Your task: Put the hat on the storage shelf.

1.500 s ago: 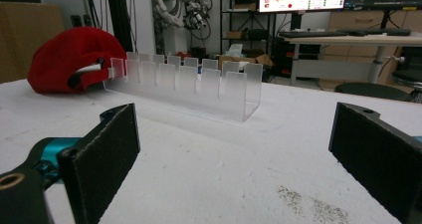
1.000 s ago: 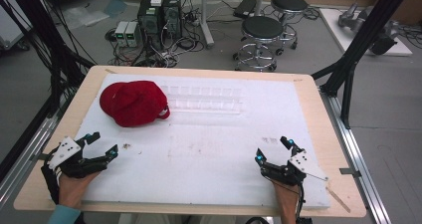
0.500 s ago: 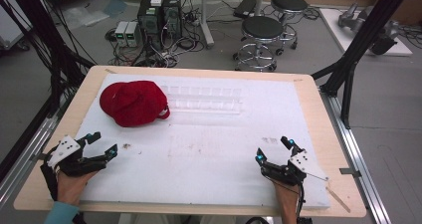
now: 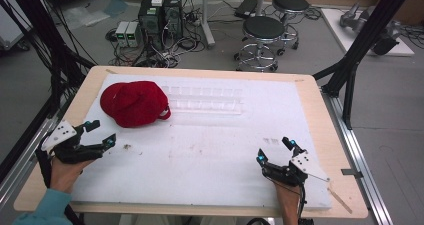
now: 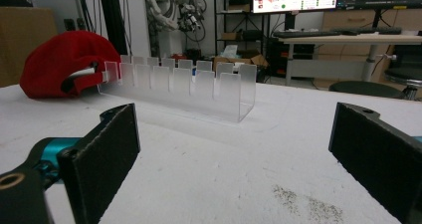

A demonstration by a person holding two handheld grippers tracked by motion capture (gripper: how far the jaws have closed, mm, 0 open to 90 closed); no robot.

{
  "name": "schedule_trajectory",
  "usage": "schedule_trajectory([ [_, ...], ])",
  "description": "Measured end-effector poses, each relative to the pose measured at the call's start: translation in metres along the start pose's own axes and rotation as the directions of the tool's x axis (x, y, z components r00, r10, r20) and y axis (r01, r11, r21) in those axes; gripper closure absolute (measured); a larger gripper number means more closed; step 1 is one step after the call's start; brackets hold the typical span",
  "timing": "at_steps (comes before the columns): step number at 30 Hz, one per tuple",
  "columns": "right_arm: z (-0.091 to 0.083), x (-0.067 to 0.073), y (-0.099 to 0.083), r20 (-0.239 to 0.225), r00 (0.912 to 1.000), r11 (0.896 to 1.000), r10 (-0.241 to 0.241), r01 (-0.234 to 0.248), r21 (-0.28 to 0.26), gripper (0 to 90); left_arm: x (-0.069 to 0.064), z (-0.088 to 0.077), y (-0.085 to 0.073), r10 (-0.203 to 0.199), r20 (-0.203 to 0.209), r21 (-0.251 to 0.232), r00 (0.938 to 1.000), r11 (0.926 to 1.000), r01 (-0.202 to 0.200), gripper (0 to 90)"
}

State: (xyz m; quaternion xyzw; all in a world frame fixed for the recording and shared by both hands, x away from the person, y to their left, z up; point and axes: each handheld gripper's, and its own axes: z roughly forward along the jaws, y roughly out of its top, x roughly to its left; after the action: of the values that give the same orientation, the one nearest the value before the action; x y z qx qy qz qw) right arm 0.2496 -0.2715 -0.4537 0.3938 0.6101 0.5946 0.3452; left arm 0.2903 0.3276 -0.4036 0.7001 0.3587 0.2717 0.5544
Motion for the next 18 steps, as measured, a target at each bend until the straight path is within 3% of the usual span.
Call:
schedule_trajectory([
  [9, 0.0, 0.0, 0.0, 0.003, 1.0, 1.0, -0.005, 0.005, 0.002, 4.7, 0.024, 0.014, 0.043, 0.045, 0.025, 0.04, 0.9987, 0.9982, -0.046, 18.2],
  [18, 0.0, 0.0, 0.0, 0.005, 1.0, 1.0, -0.003, 0.003, 0.004, 4.7, 0.034, 0.032, 0.064, 0.098, 0.043, 0.065, 0.9943, 0.9928, -0.101, 18.2],
])
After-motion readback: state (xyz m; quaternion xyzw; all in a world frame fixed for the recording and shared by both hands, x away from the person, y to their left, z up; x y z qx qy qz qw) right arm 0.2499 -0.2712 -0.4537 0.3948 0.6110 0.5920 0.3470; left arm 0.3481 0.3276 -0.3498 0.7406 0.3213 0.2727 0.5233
